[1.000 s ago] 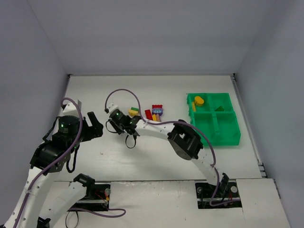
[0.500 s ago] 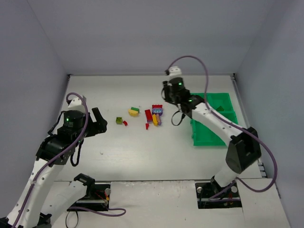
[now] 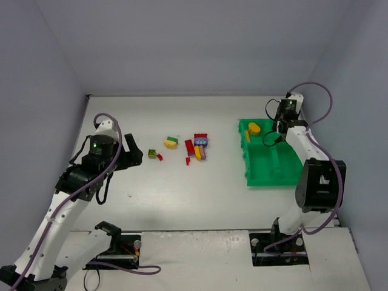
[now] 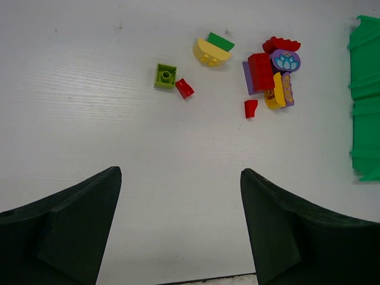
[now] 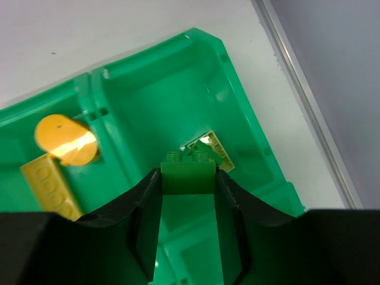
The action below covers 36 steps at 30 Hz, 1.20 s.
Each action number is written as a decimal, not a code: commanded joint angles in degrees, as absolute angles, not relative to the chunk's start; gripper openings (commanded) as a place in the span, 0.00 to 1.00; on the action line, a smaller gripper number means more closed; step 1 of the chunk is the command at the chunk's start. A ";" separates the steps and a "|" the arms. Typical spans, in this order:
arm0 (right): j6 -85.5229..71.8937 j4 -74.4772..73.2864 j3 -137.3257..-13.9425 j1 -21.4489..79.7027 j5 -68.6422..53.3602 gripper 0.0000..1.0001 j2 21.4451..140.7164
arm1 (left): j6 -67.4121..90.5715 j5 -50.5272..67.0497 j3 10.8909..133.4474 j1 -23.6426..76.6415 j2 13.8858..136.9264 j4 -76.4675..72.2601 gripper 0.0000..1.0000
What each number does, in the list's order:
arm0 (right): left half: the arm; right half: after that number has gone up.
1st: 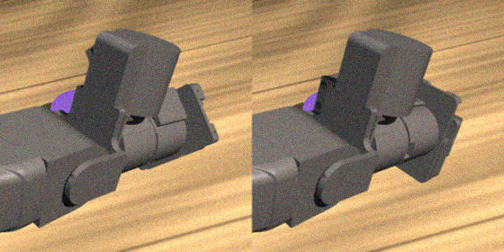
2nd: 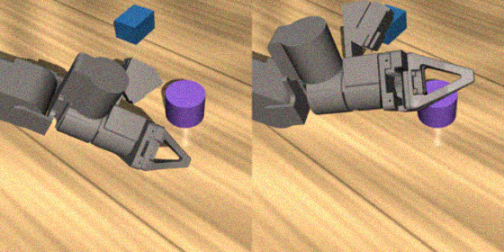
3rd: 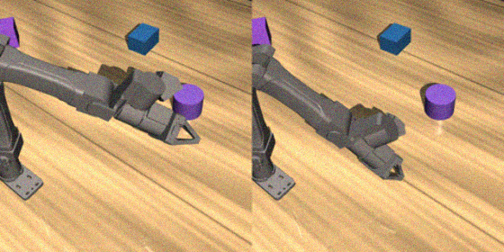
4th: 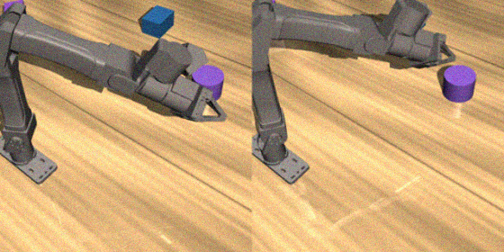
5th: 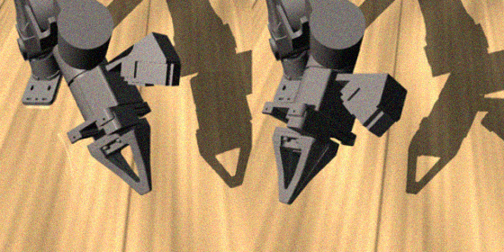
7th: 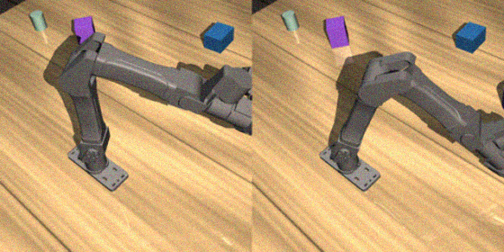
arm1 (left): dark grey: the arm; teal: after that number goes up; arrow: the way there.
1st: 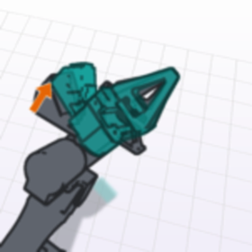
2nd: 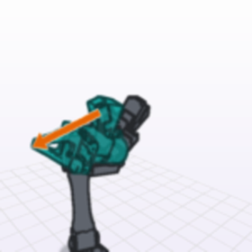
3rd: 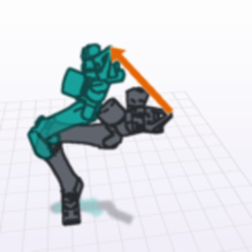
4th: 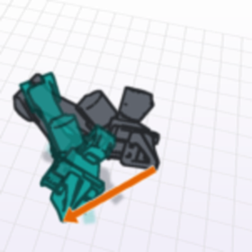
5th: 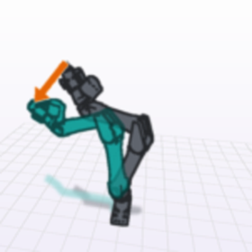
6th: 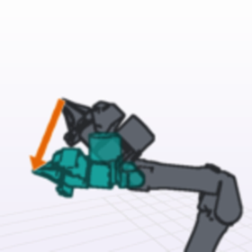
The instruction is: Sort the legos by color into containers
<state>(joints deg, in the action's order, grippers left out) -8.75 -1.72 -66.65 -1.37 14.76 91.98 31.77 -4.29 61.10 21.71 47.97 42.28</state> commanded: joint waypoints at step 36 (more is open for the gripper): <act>7.03 2.29 -86.65 40.95 -13.27 0.67 104.22 | 31.29 -6.59 62.49 21.36 45.09 42.10 0.75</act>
<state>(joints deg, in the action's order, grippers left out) 3.62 -0.16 -82.13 38.28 -7.97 99.48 31.70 -5.04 60.34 21.71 46.06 42.65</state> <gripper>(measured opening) 0.670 0.750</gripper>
